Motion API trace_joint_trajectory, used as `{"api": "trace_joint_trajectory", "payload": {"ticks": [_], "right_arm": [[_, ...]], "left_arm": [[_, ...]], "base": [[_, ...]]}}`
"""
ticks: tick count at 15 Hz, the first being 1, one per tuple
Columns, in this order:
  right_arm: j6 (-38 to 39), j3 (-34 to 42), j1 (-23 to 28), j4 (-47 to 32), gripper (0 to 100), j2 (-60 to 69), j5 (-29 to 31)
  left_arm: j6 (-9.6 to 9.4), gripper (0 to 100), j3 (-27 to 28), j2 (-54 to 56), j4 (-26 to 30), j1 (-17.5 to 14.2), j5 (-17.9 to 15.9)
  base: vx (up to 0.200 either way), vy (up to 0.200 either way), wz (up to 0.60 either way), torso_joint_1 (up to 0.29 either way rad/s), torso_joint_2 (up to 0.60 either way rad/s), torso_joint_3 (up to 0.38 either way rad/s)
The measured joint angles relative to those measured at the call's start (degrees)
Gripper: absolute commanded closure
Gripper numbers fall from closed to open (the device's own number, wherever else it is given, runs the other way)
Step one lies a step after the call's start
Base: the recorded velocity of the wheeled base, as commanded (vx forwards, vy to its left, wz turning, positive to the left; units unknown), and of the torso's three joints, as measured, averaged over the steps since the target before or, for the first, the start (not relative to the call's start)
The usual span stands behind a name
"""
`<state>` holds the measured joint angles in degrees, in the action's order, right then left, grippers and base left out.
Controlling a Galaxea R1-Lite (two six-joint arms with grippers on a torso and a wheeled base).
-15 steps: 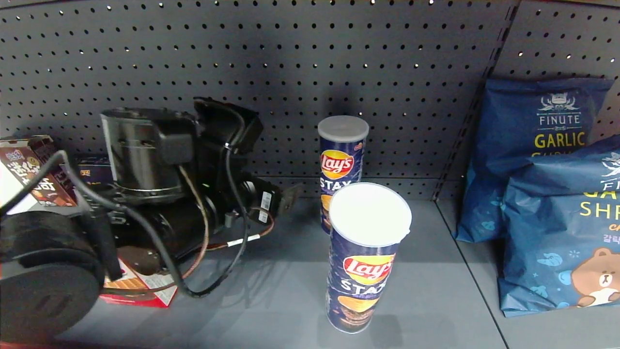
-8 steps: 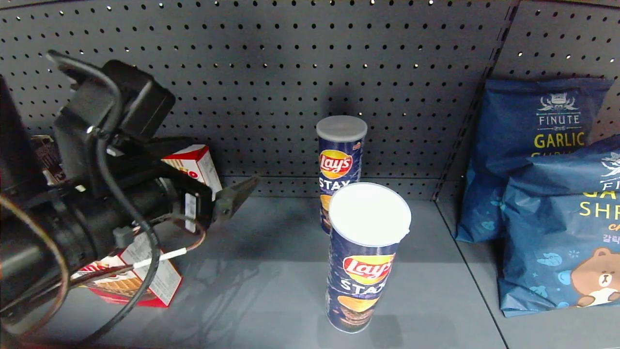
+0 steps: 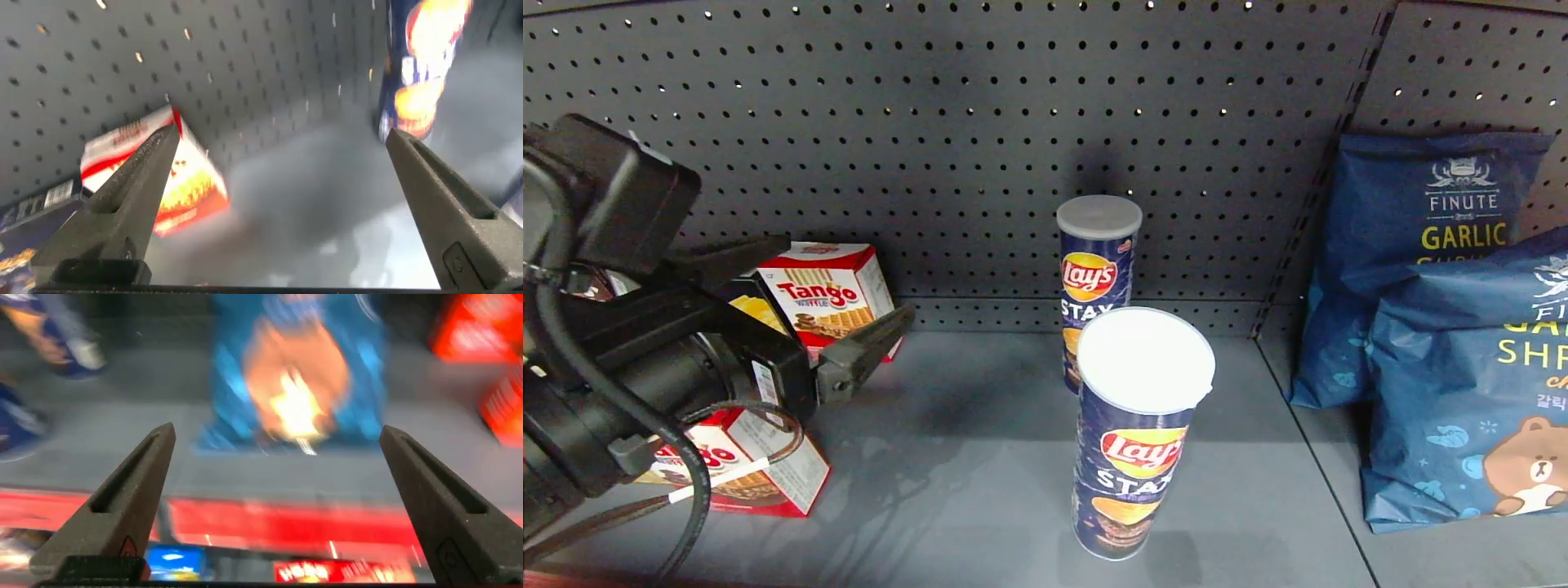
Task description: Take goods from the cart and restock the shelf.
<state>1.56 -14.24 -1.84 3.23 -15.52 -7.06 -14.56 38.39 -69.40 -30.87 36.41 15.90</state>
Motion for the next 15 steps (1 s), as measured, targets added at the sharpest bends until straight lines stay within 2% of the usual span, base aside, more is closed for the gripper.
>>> {"api": "trace_joint_trajectory", "payload": {"ticks": [3, 6, 7, 8, 10, 15], "right_arm": [[-5.0, -5.0, -7.1, 0.4, 0, -12.4, -5.1], [-7.5, -9.0, -21.7, 2.2, 0, -25.1, -1.1], [-7.5, -9.6, -23.8, 2.8, 0, -26.9, -0.3], [-7.3, -11.6, -28.7, 4.8, 0, -32.4, 1.7], [-6.7, -15.9, -34.1, 7.1, 0, -41.2, 4.8], [-1.4, -21.2, -41.4, 12.8, 0, -54.9, 12.3]], "left_arm": [[-0.13, 0, -0.1, -0.8, -0.1, 0.0, 0.0], [-0.20, 0, -0.2, -1.0, -0.1, -0.1, 0.1], [-0.20, 0, -0.2, -1.1, -0.2, -0.1, 0.7], [-0.17, 0, -0.2, -1.2, -0.2, -0.1, 1.1], [-0.16, 0, -0.1, -1.2, -0.2, -0.1, 1.2], [0.09, 0, -0.3, -1.3, -0.2, -0.8, 1.6]], "base": [[0.000, 0.000, 0.00, 0.000, 0.00, 0.000], [0.000, 0.000, 0.00, 0.000, 0.00, 0.000], [0.000, 0.000, 0.00, 0.000, 0.00, 0.000], [0.000, 0.000, 0.00, 0.000, 0.00, 0.000], [0.000, 0.000, 0.00, 0.000, 0.00, 0.000], [0.000, 0.000, 0.00, 0.000, 0.00, 0.000]]}}
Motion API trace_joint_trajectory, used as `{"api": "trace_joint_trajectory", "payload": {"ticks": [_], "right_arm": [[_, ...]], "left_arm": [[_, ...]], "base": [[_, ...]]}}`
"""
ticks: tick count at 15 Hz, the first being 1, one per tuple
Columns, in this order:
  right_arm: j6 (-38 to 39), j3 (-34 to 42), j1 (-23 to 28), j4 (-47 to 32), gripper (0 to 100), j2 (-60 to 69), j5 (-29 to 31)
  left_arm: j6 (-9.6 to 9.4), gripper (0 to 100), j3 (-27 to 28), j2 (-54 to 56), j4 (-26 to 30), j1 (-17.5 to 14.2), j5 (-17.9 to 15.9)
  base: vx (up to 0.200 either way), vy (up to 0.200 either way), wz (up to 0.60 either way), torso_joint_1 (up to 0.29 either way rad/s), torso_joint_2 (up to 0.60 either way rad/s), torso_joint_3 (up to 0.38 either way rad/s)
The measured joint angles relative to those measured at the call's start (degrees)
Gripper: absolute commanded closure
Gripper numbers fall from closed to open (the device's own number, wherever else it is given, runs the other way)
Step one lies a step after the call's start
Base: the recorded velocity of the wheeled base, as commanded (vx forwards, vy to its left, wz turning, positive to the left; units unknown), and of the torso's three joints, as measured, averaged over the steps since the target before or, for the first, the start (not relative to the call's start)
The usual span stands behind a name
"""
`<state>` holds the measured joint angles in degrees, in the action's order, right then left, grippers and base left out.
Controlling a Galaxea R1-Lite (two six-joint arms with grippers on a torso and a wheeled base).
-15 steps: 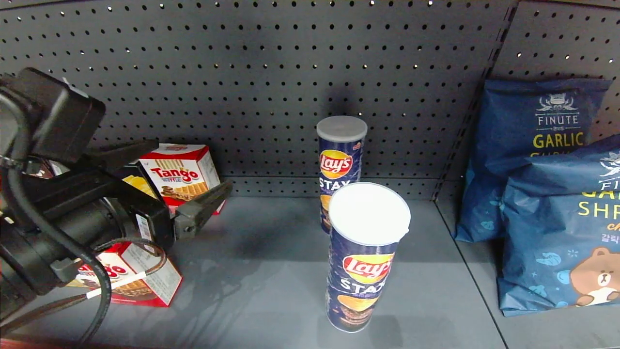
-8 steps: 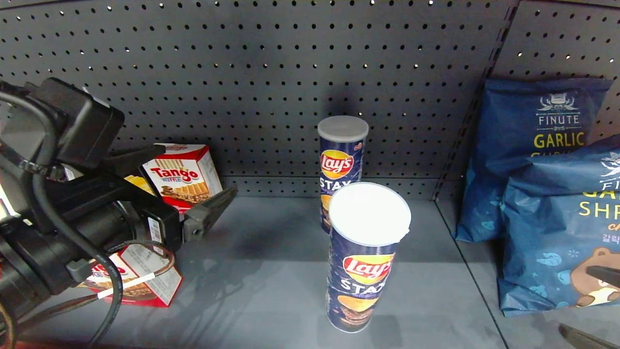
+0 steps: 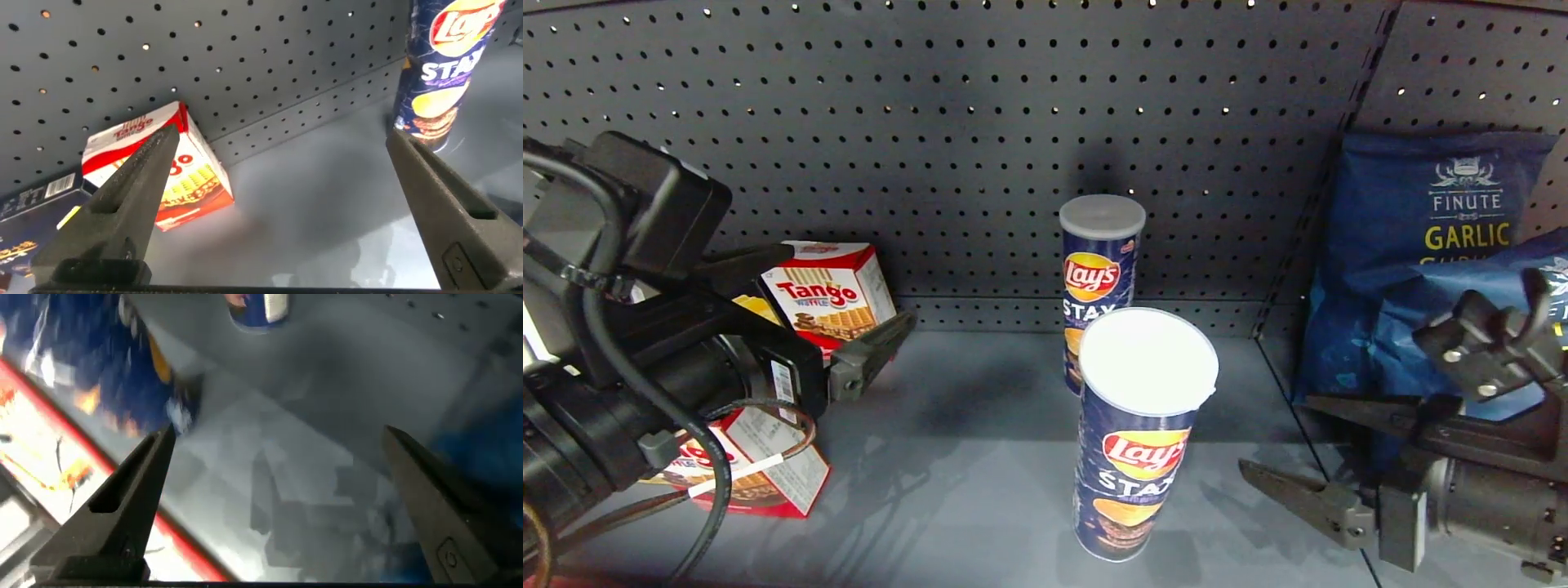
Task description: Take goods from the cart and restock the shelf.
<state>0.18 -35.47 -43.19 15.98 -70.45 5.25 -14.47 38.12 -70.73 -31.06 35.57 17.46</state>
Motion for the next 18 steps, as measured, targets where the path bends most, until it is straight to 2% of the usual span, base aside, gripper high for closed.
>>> {"api": "trace_joint_trajectory", "payload": {"ticks": [4, 18], "right_arm": [[0.2, -0.6, -2.9, 0.7, 0, -5.5, 1.1], [-0.2, -2.9, -4.1, 0.7, 0, -10.8, 2.0]], "left_arm": [[0.07, 0, 0.3, -0.7, -0.2, -0.1, -0.1], [0.05, 0, -0.1, -1.4, -0.2, -0.1, -0.3]], "base": [[0.000, 0.000, 0.00, 0.000, 0.00, 0.000], [0.000, 0.000, 0.00, 0.000, 0.00, 0.000]]}}
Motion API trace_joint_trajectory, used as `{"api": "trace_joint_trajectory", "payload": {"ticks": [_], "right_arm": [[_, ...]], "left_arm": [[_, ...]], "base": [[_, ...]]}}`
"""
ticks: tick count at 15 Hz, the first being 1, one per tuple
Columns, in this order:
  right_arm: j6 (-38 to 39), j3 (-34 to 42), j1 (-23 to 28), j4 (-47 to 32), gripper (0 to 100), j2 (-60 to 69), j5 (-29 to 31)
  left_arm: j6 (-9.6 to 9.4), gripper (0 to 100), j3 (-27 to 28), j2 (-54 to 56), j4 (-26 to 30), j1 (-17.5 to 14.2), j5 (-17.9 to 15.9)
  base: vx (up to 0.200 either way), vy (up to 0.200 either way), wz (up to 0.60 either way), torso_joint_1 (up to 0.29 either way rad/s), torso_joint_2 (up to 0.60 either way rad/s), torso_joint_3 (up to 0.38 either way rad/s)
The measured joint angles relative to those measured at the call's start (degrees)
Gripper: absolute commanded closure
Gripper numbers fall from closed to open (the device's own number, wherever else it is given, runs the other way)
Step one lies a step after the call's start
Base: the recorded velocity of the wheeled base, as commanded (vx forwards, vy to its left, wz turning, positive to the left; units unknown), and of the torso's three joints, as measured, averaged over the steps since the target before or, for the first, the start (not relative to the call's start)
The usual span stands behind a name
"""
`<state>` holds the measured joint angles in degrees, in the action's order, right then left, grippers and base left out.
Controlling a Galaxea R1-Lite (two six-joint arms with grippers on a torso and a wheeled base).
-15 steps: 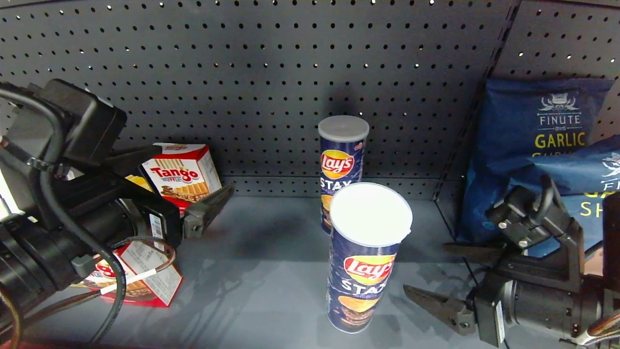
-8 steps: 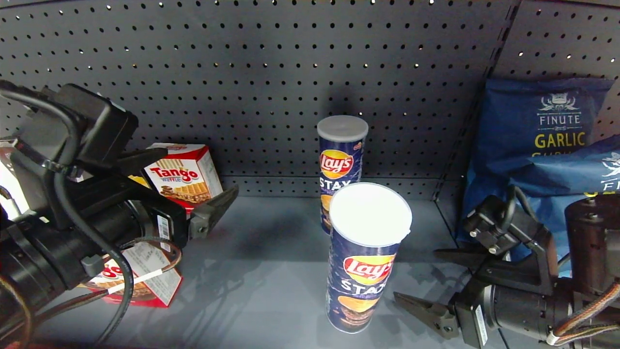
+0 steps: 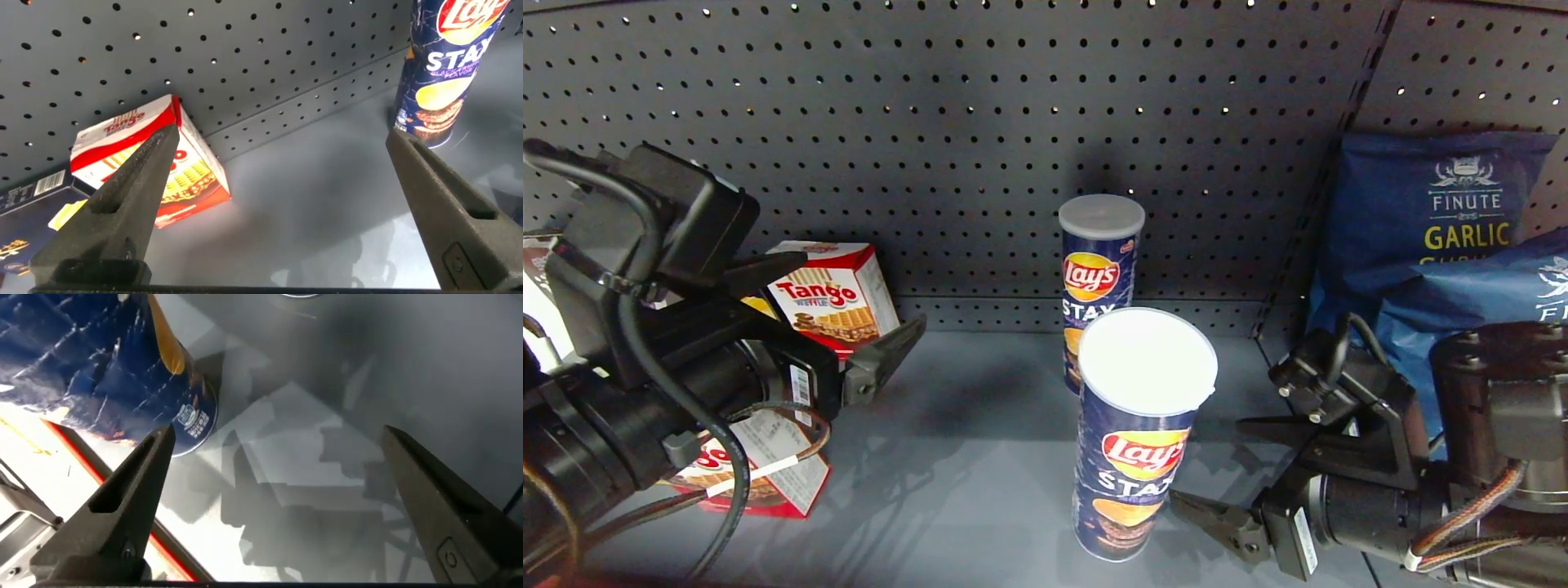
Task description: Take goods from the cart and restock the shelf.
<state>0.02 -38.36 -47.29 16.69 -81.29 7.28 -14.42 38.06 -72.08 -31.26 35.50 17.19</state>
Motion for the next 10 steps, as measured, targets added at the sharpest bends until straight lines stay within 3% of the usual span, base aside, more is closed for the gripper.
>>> {"api": "trace_joint_trajectory", "payload": {"ticks": [10], "right_arm": [[0.0, -0.6, -1.2, 0.0, 0, -2.1, 0.1]], "left_arm": [[0.11, 0, 0.0, -0.6, -0.8, 0.0, 0.0]], "base": [[0.000, 0.000, 0.00, 0.000, 0.00, 0.000]]}}
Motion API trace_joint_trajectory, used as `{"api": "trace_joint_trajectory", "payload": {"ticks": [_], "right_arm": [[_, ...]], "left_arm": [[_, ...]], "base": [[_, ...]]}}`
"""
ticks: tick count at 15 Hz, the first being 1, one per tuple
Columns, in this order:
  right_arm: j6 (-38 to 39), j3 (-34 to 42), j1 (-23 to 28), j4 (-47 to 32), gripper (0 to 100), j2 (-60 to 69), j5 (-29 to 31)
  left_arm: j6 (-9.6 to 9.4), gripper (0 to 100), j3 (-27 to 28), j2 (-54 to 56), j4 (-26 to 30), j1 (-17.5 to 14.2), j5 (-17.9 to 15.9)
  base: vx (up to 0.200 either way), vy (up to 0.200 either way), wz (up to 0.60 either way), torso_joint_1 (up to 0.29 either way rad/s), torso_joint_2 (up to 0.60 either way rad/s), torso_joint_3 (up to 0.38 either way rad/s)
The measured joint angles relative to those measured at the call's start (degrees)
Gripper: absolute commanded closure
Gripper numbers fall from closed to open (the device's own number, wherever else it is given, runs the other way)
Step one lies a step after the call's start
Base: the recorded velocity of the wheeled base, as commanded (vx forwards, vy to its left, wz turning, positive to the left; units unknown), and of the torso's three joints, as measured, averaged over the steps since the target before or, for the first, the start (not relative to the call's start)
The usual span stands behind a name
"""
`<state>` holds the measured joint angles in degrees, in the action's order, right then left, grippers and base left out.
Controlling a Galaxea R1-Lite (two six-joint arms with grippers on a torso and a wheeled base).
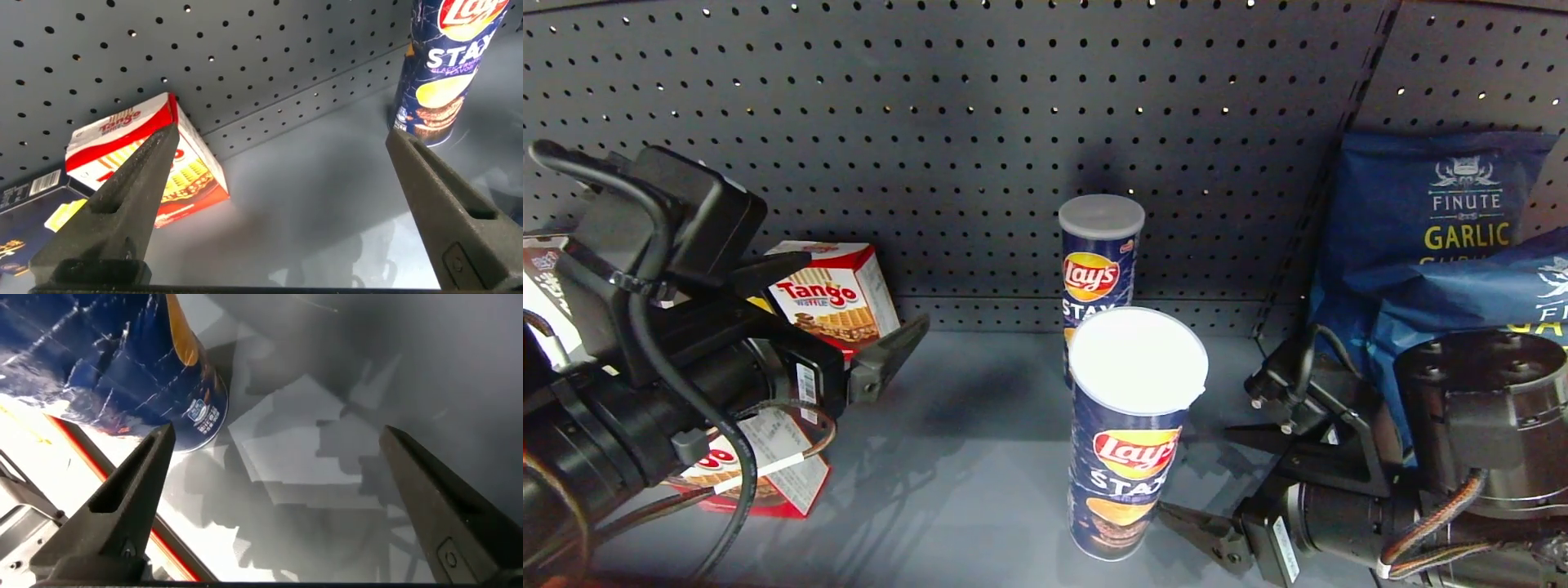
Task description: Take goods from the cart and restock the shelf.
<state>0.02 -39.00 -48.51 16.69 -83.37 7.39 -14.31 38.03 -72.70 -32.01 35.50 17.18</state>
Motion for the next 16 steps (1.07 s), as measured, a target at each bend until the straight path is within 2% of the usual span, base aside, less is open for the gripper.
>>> {"api": "trace_joint_trajectory", "payload": {"ticks": [16], "right_arm": [[0.0, -0.5, 0.0, 0.0, 0, -1.1, 0.0]], "left_arm": [[0.09, 0, -0.4, -0.2, -0.1, -0.1, 0.0]], "base": [[0.000, 0.000, 0.00, 0.000, 0.00, 0.000]]}}
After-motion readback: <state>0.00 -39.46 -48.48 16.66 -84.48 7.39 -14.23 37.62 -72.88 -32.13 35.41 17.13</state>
